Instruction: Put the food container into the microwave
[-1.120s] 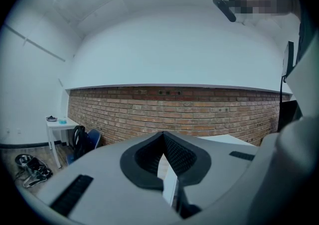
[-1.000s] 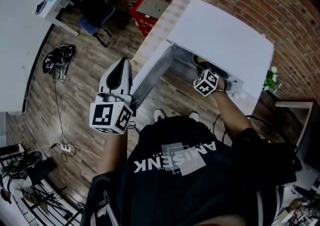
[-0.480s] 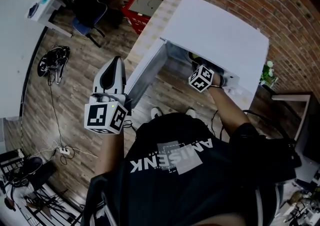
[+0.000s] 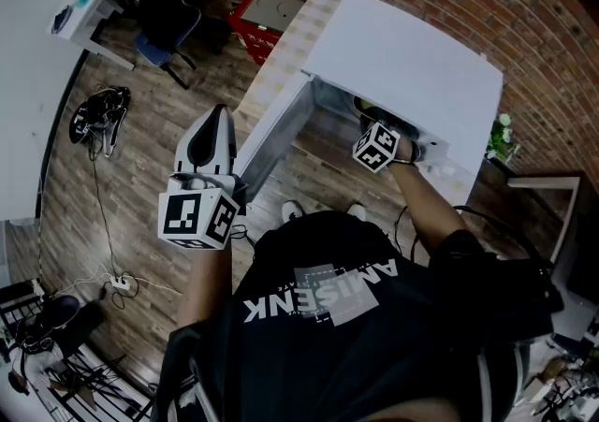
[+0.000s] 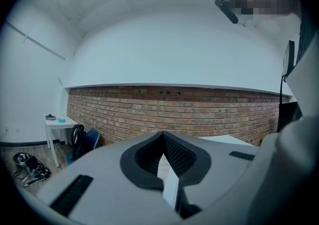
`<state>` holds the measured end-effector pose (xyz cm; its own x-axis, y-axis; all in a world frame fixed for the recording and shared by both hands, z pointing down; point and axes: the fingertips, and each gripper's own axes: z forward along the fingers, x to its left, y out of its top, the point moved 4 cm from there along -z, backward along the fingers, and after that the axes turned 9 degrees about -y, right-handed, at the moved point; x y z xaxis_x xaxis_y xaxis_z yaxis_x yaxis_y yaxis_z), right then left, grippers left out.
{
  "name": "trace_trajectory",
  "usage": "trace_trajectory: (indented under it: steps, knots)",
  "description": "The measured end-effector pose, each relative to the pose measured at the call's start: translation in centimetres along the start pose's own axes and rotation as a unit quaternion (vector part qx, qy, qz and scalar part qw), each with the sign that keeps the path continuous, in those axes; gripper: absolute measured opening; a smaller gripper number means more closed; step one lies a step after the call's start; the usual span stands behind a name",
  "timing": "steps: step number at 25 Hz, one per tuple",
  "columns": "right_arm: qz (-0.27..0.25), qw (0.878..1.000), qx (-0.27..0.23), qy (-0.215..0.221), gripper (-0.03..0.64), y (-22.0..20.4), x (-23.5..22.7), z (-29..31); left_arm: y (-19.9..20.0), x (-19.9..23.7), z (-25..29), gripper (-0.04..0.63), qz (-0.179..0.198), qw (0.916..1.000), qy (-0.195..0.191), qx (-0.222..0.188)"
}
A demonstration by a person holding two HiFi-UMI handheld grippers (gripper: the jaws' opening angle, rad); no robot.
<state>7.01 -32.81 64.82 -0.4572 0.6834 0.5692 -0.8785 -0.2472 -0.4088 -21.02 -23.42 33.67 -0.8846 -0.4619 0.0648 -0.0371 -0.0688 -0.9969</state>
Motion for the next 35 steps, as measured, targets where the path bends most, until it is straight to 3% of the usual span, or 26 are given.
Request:
trace_trajectory:
  steps: [1,3,7,15,23,35]
  knots:
    - [0.002,1.0,0.0,0.0,0.063,0.0,0.0,0.0,0.0,-0.1,0.0,0.012,0.0,1.0,-0.001,0.0]
    - [0.005,1.0,-0.002,-0.003,0.184,0.0,0.0,-0.2,-0.1,-0.2,-0.1,0.012,0.0,1.0,-0.002,-0.001]
    - [0.004,1.0,-0.01,-0.022,0.195,0.0,0.0,-1.1,0.0,-0.3,-0.3,0.012,0.0,1.0,-0.006,-0.003]
    - [0.014,0.999,-0.032,-0.031,0.195,1.3,0.2,-4.3,0.0,-1.2,0.0,0.012,-0.001,0.9995,-0.029,-0.008]
    - [0.082,0.993,-0.087,-0.018,0.188,4.1,-0.2,-10.3,-0.2,-2.7,1.1,0.012,-0.006,0.9976,-0.067,-0.011]
    - [0.165,0.973,-0.148,-0.061,0.095,5.0,-3.5,-19.0,0.0,-5.2,3.7,0.012,-0.016,0.9933,-0.113,-0.018]
